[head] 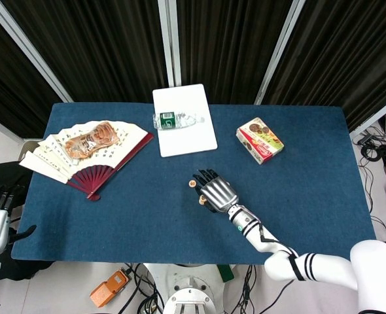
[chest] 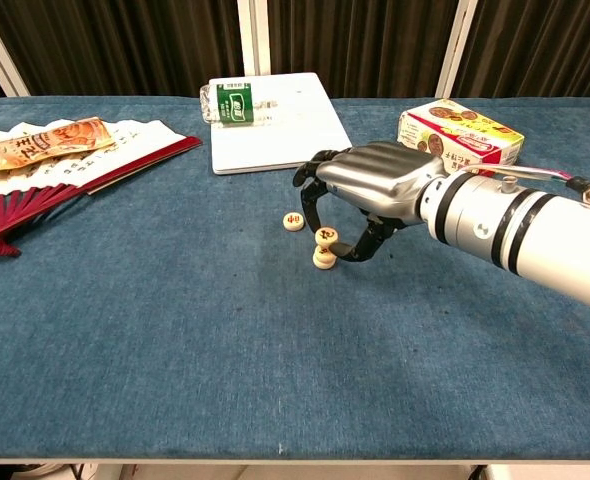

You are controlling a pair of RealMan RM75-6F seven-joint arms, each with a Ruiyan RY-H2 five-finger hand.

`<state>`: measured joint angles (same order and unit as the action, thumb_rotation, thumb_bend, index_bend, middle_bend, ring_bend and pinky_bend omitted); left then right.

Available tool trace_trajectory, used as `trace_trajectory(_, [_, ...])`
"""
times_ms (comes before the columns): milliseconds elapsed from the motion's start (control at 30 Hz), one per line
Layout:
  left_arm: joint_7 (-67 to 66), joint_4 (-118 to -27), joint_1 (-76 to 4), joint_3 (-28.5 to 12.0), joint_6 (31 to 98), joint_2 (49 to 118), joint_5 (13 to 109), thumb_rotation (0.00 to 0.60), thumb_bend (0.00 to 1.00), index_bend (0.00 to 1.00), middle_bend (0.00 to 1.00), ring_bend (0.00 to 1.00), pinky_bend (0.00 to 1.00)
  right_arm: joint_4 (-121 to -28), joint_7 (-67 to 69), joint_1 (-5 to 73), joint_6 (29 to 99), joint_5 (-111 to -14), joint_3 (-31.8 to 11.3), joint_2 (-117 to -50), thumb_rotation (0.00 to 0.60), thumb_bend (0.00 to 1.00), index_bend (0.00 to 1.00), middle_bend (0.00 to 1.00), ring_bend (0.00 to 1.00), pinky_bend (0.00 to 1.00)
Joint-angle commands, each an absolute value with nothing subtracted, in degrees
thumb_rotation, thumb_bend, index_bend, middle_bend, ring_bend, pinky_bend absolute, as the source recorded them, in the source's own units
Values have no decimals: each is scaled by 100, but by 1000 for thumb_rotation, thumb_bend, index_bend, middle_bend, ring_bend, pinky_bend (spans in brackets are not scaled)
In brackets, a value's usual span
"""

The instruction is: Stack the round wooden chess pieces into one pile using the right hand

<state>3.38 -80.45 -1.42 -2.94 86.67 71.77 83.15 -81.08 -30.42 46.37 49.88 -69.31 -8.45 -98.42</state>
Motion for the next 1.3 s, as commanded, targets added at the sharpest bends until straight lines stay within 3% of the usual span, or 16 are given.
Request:
trace_trajectory(33, [351,-8031,-141,-294,8656,7184,8304,600,0,147,118,72,1,-8108,-3040,4627,5009,-6901,-819,-9837,600,539,525,169,100,150])
trace_trajectory(1300, [445,-7900,-116,-282,8637,7245,8295,600,0,147,118,72,1,-8077,-2961,4677,5185,-6938,-678,-9898,600,531,436,169,101,150])
